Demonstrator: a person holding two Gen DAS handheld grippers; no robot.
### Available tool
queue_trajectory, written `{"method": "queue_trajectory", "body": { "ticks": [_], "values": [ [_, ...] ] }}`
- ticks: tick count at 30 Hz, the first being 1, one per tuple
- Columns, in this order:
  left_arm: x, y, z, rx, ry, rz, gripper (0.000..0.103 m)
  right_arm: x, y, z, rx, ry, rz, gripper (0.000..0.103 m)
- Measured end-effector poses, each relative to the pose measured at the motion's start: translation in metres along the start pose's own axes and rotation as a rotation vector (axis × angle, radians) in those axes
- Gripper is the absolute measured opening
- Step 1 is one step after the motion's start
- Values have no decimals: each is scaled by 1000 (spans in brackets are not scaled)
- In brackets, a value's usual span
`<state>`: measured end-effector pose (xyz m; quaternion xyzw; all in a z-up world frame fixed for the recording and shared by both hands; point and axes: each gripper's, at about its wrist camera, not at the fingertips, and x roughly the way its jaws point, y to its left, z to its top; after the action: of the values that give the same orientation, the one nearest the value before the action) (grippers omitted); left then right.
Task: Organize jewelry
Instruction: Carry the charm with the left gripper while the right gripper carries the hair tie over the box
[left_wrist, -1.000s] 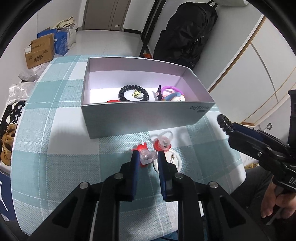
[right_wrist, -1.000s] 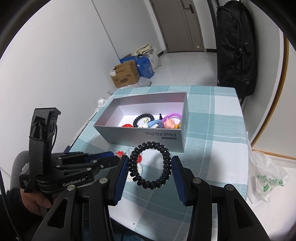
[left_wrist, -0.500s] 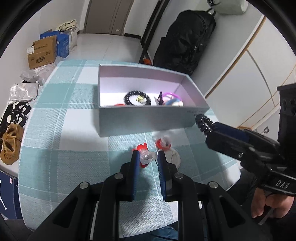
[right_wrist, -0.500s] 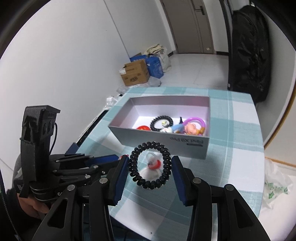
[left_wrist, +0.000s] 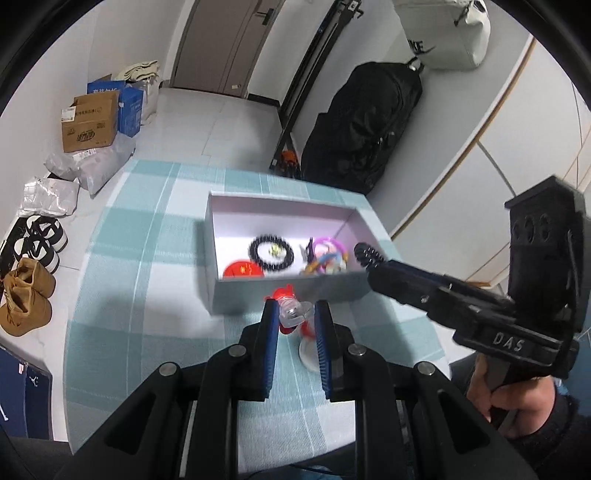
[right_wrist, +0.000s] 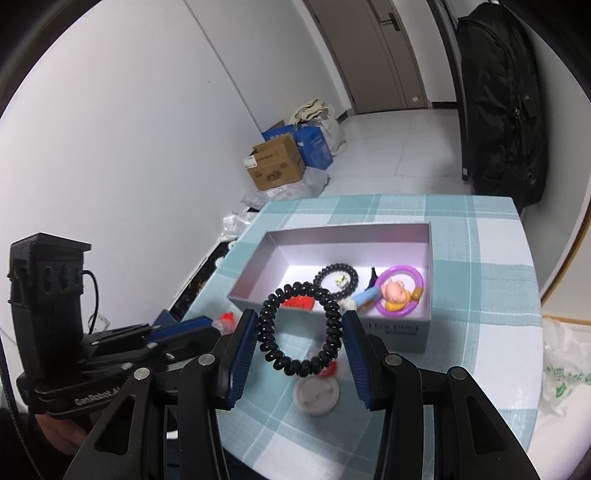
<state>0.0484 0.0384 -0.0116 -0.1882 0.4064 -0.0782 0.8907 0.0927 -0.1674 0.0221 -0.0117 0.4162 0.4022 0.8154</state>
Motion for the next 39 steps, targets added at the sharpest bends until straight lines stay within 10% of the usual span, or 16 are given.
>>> {"method": "queue_trajectory", "body": {
  "ticks": [20, 39],
  "values": [
    [37, 3, 68, -22, 40, -33, 14, 17, -15, 72, -47, 21, 12, 45],
    [76, 12, 69, -59, 124, -39, 14, 49, -41, 66, 48, 120, 32, 45]
  ]
}}
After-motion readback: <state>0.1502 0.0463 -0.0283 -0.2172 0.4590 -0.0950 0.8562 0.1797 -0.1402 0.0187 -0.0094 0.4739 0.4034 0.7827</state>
